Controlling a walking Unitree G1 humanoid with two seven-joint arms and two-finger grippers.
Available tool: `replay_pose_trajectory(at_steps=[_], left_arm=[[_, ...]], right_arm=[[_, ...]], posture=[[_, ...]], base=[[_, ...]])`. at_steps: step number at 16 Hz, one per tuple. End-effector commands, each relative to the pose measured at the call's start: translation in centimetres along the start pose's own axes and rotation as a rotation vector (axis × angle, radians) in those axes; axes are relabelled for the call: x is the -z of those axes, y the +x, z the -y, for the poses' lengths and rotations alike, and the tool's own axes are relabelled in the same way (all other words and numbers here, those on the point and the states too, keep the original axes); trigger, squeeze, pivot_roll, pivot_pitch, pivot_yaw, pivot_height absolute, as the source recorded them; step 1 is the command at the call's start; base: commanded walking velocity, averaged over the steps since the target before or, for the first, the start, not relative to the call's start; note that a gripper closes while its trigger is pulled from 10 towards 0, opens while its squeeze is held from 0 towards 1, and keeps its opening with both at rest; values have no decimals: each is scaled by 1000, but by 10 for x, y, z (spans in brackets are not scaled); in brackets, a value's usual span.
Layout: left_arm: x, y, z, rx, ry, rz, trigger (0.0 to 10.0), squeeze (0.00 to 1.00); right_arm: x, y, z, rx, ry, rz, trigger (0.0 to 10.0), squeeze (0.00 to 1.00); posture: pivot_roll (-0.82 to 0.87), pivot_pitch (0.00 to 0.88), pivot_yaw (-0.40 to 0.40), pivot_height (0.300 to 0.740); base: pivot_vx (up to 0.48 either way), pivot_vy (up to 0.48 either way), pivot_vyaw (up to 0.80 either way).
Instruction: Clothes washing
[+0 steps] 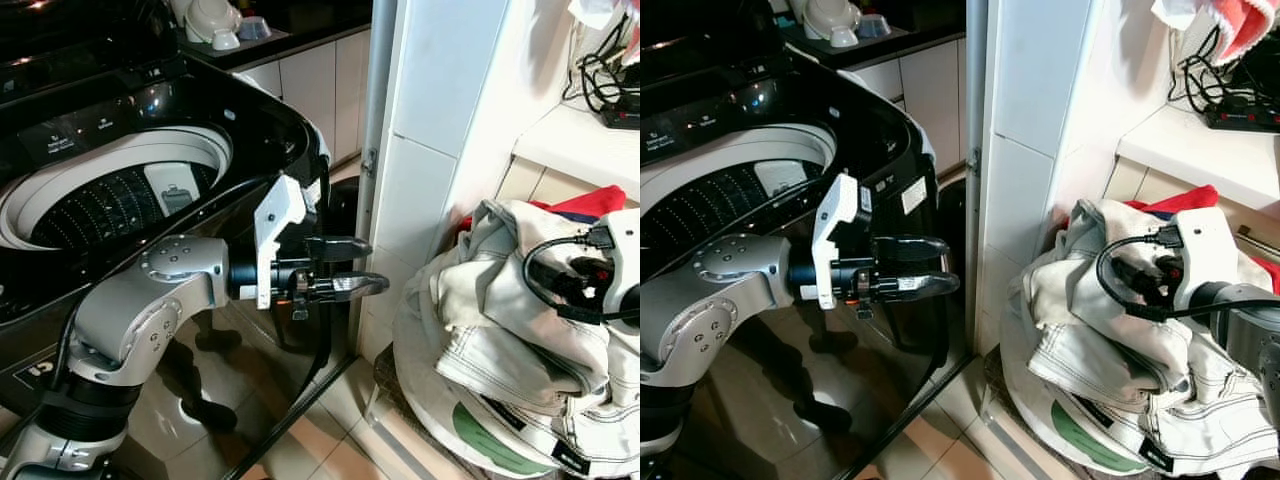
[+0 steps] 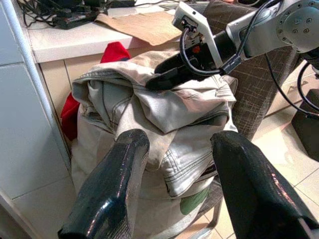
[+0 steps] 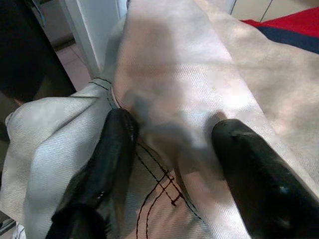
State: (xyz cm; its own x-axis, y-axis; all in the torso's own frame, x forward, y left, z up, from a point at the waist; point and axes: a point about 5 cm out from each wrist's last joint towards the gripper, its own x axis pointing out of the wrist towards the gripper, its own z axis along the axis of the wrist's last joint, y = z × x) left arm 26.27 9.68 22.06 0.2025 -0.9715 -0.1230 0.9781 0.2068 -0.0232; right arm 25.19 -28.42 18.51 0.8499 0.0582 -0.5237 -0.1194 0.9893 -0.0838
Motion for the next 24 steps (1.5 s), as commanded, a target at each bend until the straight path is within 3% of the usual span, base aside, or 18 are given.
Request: replay_pose_trajectory(at_steps=[1,12,15,18,21,22,23,24], left_arm=[[1,1,3,11,-9,-12,10000,0],[3,2,1,-1,-18,-30,10000,0],[3,2,1,-3,-19,-29,10000,0],[0,1,-1,-33,-7,-7,10000,0],[-18,4,-11,-133,51,105,10000,0],[-22,5,-13,-152,70,124,10000,0],[-31,7,-19,-222,127,167,10000,0],[-43,10,-23,-277,138,238,10000,133]], right_arm=[[2,-1,4,11,4,-5,0,0],[9,2,5,2,29,2,0,0],[1,-3,5,-28,48,49,0,0],[-29,-19,3,-111,81,200,0,0],[-86,-47,-11,-299,121,500,0,0],[-95,-50,-15,-331,131,544,0,0],[-115,-58,-27,-412,147,642,0,0],[-131,-61,-41,-506,170,712,0,0]], posture=[[-111,0,56,740],[-114,0,59,740],[-112,0,55,740],[-112,0,55,740],[-119,0,50,740],[-119,0,44,740],[-119,0,44,740],[-119,0,23,740]], base=[[0,0,0],[0,0,0],[0,0,0],[0,0,0],[0,0,0],[0,0,0],[0,0,0],[0,0,0]])
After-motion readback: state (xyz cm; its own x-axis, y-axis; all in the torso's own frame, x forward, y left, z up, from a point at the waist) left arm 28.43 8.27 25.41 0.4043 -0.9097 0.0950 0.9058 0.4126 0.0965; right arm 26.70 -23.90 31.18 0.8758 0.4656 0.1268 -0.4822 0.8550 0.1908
